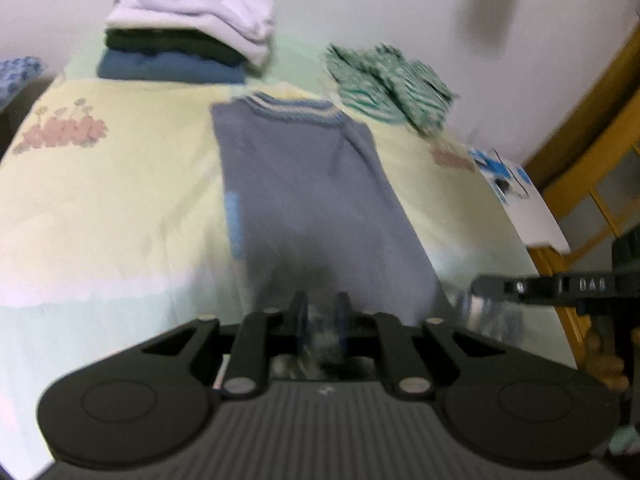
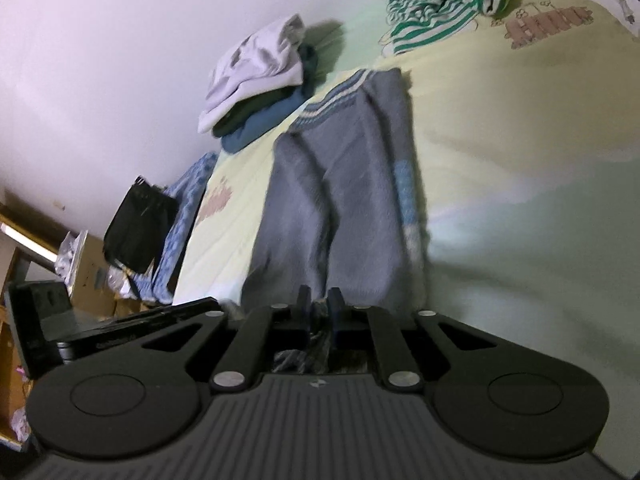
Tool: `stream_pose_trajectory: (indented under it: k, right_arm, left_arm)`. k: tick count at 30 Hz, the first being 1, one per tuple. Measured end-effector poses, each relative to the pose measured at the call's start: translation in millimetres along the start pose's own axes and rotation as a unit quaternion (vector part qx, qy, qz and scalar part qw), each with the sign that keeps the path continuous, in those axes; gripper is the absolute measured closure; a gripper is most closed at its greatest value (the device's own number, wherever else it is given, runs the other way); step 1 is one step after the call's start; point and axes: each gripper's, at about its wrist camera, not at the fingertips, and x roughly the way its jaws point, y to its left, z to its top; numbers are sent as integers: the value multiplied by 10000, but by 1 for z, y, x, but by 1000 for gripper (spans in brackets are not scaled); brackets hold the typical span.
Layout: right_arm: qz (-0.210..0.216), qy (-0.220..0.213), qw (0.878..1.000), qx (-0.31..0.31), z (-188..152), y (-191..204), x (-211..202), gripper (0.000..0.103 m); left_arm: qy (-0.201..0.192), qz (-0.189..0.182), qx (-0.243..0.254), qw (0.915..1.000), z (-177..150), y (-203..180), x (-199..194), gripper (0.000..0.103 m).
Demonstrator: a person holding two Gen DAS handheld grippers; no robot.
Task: Fold clothes
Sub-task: 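Lift the striped hem with both grippers and fold it toward the collar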
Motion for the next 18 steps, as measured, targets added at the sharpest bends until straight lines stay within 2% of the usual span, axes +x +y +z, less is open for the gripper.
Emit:
stream_pose_trajectory:
  k: [4,6,8,9,10,11,12,14,15,17,18]
  right_arm:
    - [-103,51,9998,-154,12,-6,14,92]
    - [-237,87,9988,-430,16,-5,16,91]
    - [-193,43,9959,-881,18,-4,2,79]
    - [-145,66,9939,-1088,18,-5,-6,72]
    - [-151,152,9901,-1384,15,-4,-12,60]
    - [-179,256,9847,-1716,11,-2,-18,54]
    - [-282,401,9755,-2143,6,2,-22,52]
    - [-551,974,9443,-3094,-14,10,-21,41]
    - [-603,1323,9279,-3434,-24,13,-19,41]
    - [-400,2105,9203,-3272,-36,10,-12,46]
    - [-272,2340,9252,-2974,-39,7,-9,47]
  left_arm:
    - [64,201,-169,9996,13,11,19,97]
    - [152,268,74,9995,10,13,19,97]
    - [293,284,334,9986,3,18,12,94]
    - [386,286,456,9978,-1,22,9,85]
    - [509,282,546,9968,-5,27,6,78]
    - [691,260,559,9957,-9,34,4,74]
    - [868,226,552,9944,-13,40,1,74]
    - [1177,129,614,9911,-20,45,-3,74]
    - [1320,73,665,9890,-24,46,-5,73]
    - [1560,-99,644,9856,-30,46,-6,66]
    - [1645,-226,554,9846,-33,45,-6,60]
